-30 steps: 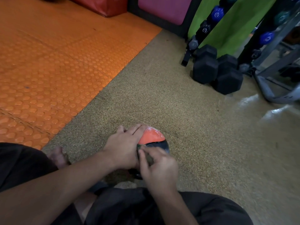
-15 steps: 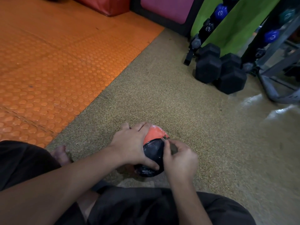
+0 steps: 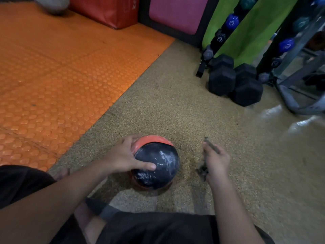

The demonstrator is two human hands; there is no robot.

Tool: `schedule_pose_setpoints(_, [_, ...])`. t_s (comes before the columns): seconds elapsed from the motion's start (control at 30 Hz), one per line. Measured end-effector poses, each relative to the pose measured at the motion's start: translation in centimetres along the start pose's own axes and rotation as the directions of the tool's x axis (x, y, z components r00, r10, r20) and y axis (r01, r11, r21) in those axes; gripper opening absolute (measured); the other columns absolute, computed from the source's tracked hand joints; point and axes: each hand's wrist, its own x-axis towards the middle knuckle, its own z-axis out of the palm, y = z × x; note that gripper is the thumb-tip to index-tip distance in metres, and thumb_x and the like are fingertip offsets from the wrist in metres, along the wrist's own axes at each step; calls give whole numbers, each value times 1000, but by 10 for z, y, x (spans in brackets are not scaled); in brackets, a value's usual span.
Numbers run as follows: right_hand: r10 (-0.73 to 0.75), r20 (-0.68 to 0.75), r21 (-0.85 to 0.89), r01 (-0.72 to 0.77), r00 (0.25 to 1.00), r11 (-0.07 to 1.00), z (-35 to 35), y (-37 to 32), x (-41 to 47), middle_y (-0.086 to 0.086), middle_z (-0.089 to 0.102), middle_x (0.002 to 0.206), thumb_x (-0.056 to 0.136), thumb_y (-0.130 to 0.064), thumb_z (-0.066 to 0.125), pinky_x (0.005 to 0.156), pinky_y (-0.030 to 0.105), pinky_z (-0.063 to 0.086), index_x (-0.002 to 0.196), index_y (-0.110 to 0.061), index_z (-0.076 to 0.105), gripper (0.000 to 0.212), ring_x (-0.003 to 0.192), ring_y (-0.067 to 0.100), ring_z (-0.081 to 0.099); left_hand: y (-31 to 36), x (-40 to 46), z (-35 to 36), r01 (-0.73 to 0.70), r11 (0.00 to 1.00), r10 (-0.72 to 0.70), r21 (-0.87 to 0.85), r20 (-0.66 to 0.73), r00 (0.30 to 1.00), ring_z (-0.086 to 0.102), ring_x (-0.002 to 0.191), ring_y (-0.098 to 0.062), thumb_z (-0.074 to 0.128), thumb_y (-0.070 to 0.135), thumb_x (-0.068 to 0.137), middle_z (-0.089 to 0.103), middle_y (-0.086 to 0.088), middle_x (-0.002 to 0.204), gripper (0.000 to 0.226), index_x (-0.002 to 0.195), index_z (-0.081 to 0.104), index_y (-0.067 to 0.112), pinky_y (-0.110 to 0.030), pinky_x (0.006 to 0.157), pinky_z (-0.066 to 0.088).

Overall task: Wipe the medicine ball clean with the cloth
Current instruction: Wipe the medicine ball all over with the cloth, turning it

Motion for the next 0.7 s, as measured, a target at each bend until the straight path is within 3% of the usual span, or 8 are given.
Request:
schedule_pose_setpoints(0.07, [44,146,-82,-32,988,996,15,9,0,6,78,96,93,-23,75,51,33,55,110,-28,74,18,55,23,66,-9,5,0,52,974,-47,-218,28,998,63,119,-17,95,80,32,56,5,139,142,151,33,33,-42,95,59])
schedule_pose_setpoints(0.17, [220,310,-12,-227,925,974,34,19,-2,13,79,100,95,-18,72,88,51,61,115,-15,74,20,84,33,77,-18,12,-1,65,929,-56,-365,34,998,64,116,-18,98,76,27,59,7,135,139,147,39,36,-43,92,60])
schedule_pose_setpoints(0.27, [263,360,67,-306,895,950,37,21,-2,16,79,100,96,-13,69,92,54,59,113,-10,72,17,85,32,76,-18,18,-7,73,887,-23,-457,114,993,65,115,-15,100,71,28,63,9,135,133,146,45,42,-40,87,61])
schedule_pose_setpoints(0.4, [62,242,85,-85,968,993,26,14,-10,2,80,100,94,-14,73,66,32,56,109,-15,76,16,62,21,70,-15,20,-9,-20,931,100,-364,202,974,56,132,-19,101,64,46,54,14,145,117,147,43,61,-48,105,55])
schedule_pose_setpoints(0.5, [-191,158,-42,200,969,979,18,7,-30,-8,79,87,93,-16,75,62,21,56,103,-21,77,11,63,7,72,-7,15,1,-91,991,106,-100,161,981,44,144,-23,91,84,42,38,13,155,126,150,27,70,-57,113,46])
schedule_pose_setpoints(0.53, [-308,147,-124,327,940,937,16,6,-37,-11,78,86,92,-17,76,66,15,55,103,-22,78,12,73,4,73,-3,13,6,-97,995,94,13,137,986,39,147,-27,83,94,39,34,10,158,131,151,20,71,-62,115,42])
schedule_pose_setpoints(0.6, [-485,186,-319,519,855,793,15,13,-50,-15,77,91,91,-25,78,78,19,57,104,-24,80,13,85,0,72,6,6,21,-103,980,89,169,88,992,30,149,-32,66,106,32,28,5,160,138,153,8,70,-65,117,36])
schedule_pose_setpoints(0.7, [-549,279,-500,607,788,618,17,30,-64,-13,74,103,90,-33,77,84,30,57,108,-27,79,19,93,7,70,20,1,44,-168,962,166,215,30,986,26,148,-32,55,109,34,21,9,163,138,154,1,67,-59,119,35])
